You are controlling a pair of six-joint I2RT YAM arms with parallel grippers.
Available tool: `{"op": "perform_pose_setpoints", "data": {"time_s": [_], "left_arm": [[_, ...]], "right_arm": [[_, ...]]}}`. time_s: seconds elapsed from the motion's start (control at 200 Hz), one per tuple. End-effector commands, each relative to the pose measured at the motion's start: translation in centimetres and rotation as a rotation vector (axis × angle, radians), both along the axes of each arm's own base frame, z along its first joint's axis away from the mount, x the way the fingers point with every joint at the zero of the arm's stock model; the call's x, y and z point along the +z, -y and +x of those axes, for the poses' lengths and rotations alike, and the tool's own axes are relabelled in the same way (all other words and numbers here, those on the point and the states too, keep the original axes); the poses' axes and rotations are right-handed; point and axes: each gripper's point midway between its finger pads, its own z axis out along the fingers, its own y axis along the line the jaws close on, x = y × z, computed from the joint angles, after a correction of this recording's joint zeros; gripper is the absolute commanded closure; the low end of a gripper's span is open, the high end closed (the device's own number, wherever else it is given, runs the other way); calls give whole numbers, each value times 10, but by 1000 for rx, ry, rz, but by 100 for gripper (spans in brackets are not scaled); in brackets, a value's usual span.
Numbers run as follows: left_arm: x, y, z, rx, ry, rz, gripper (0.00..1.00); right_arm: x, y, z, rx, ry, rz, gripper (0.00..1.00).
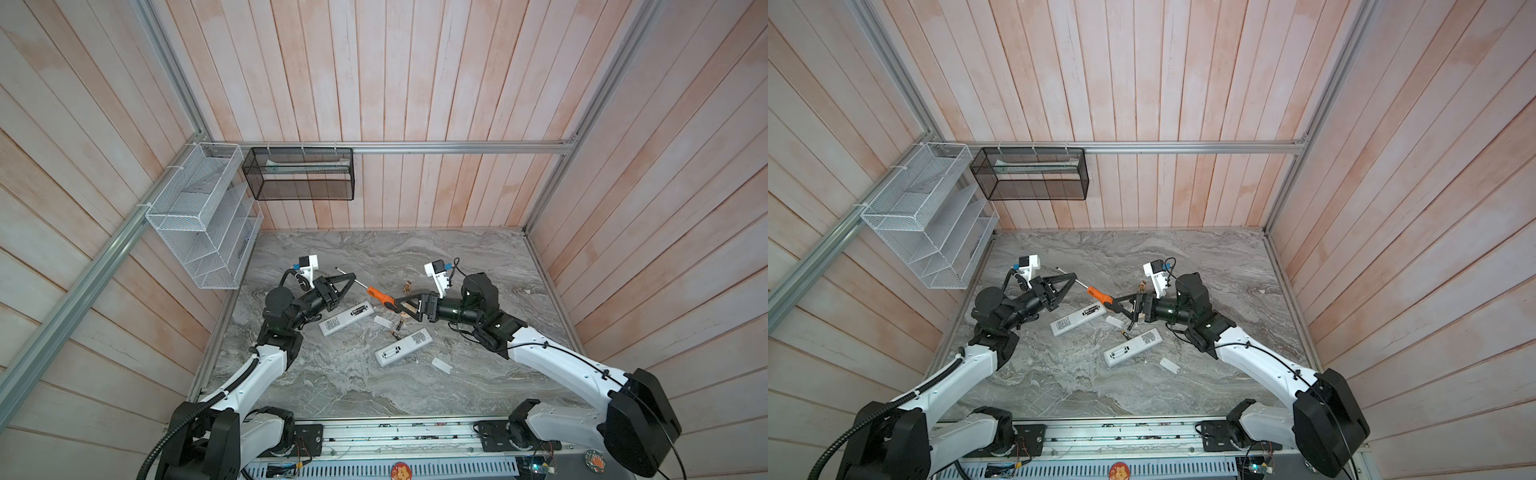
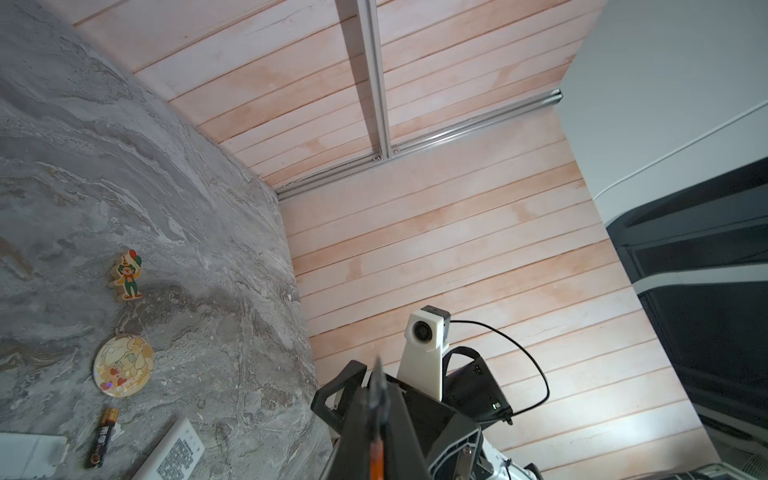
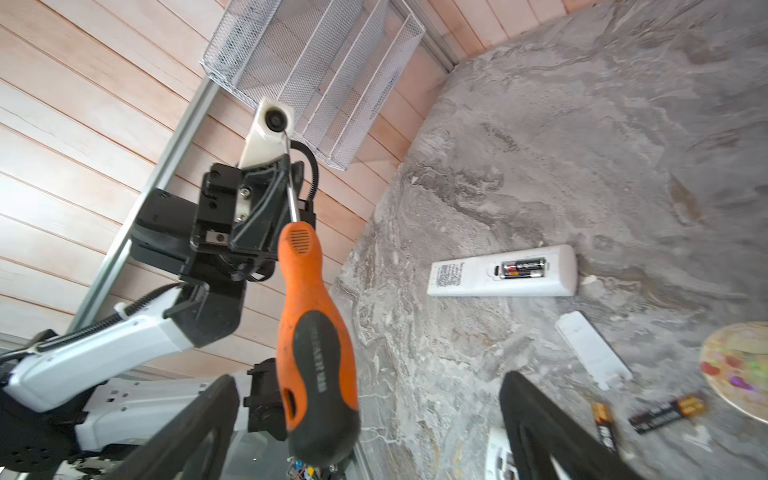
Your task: Unload the batteries from the remote control
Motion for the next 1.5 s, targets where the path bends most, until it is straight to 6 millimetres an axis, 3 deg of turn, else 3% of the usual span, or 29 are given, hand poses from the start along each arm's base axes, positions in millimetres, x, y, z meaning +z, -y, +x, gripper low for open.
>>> {"op": "perform_pose_setpoints", "data": {"time_s": [0.0, 0.215, 0.64, 0.885, 1.1, 1.295, 1.495], "left_arm": [[16, -9, 3, 62, 20, -88, 100], [18, -13, 2, 98, 16, -86, 100], [17, -15, 3, 115, -5, -92, 100], [15, -15, 4, 118, -13, -96, 100], [14, -15, 3, 113, -19, -93, 100], [13, -14, 3, 109, -23, -90, 100], [10, -14, 2, 109, -30, -80, 100]], "right_arm": [[40, -13, -4, 61, 55, 134, 2], [48, -34, -1, 122, 61, 160, 2], [52, -62, 1, 191, 60, 169, 20], [47, -66, 3, 197, 41, 167, 37], [47, -66, 8, 175, 39, 166, 65], [47, -66, 9, 161, 38, 166, 73], [46, -65, 11, 155, 40, 156, 89]]}}
